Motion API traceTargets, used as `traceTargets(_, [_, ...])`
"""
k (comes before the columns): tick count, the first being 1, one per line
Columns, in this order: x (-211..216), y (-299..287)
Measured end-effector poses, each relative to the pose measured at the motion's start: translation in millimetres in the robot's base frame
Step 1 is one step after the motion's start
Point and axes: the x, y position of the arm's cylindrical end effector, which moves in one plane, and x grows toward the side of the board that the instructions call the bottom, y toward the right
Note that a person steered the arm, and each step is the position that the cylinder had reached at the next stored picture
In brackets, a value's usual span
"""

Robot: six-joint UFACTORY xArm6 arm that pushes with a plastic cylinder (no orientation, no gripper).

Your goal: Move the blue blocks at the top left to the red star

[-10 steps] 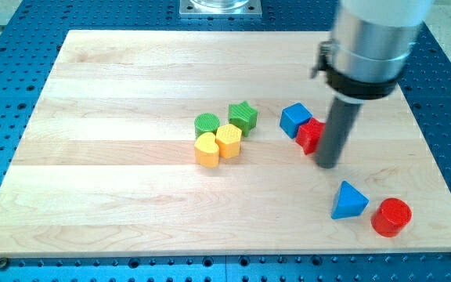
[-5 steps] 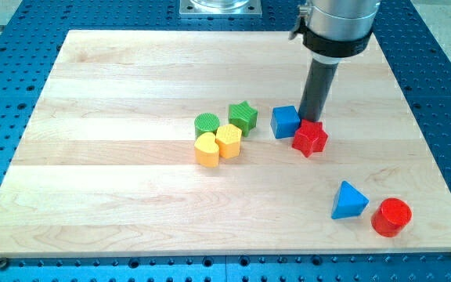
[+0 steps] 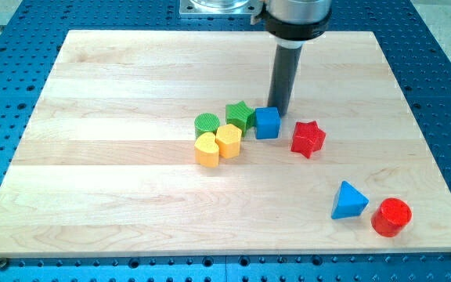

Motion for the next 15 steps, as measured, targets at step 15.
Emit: traceTargets(15, [84,48])
